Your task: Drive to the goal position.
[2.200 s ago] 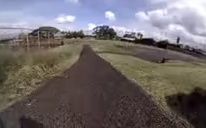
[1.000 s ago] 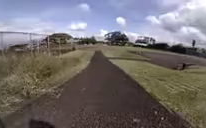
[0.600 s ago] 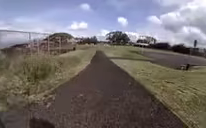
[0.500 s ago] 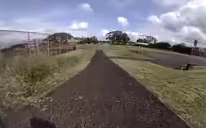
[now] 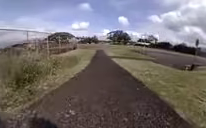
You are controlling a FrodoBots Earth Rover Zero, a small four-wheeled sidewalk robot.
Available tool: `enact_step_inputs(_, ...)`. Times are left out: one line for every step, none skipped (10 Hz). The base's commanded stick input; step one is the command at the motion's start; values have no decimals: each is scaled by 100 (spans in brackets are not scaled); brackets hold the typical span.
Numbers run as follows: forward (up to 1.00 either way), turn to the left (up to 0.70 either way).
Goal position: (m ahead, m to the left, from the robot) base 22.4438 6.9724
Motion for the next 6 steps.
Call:
enact_step_inputs(85,0)
enact_step_inputs(85,0)
enact_step_inputs(85,0)
enact_step_inputs(85,0)
enact_step_inputs(85,0)
enact_step_inputs(85,0)
